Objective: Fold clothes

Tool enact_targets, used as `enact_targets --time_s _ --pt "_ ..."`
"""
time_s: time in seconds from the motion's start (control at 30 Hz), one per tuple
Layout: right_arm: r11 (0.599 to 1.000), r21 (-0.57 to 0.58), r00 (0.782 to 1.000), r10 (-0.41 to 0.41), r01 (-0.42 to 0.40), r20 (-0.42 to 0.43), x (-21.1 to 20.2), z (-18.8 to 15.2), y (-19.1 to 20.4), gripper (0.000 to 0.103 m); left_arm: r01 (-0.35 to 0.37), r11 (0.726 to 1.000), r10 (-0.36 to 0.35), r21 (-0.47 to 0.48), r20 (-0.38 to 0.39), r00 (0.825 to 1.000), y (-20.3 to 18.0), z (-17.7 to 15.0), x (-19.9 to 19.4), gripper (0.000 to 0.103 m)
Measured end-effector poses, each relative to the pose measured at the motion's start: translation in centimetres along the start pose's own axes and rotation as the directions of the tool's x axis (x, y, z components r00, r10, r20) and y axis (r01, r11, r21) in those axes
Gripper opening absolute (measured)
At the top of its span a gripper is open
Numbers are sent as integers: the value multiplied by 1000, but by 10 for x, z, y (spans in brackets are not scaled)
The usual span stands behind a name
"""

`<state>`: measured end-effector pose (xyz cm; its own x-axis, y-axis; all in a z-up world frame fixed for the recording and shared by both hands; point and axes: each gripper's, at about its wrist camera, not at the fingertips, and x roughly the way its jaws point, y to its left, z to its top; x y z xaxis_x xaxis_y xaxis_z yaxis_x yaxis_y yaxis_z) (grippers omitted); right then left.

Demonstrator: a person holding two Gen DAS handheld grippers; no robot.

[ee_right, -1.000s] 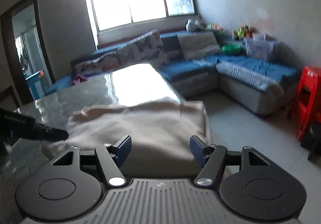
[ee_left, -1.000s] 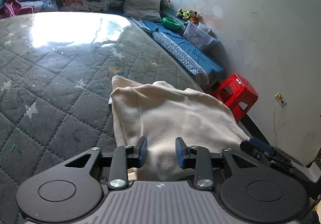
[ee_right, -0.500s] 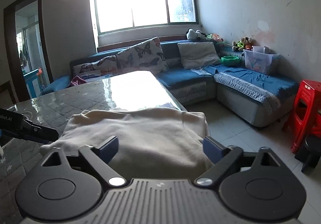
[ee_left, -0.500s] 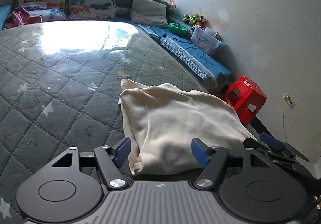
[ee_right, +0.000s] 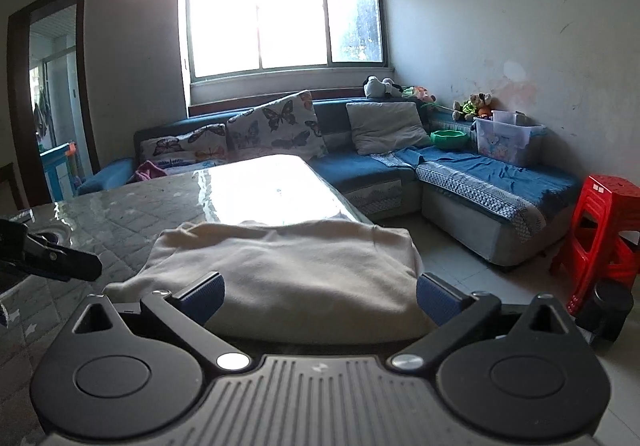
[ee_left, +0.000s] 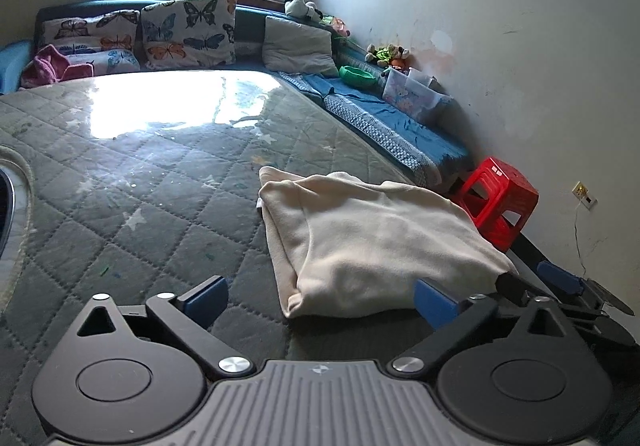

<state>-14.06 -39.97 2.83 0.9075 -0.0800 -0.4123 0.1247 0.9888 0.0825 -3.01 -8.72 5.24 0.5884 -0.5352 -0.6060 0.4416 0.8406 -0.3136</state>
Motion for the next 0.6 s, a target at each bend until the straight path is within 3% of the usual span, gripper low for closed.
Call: enact_targets --time_s 0.6 --pt "999 -29 999 -26 25 -38 -24 -18 30 103 -65 998 66 -9 24 998 13 -27 -23 103"
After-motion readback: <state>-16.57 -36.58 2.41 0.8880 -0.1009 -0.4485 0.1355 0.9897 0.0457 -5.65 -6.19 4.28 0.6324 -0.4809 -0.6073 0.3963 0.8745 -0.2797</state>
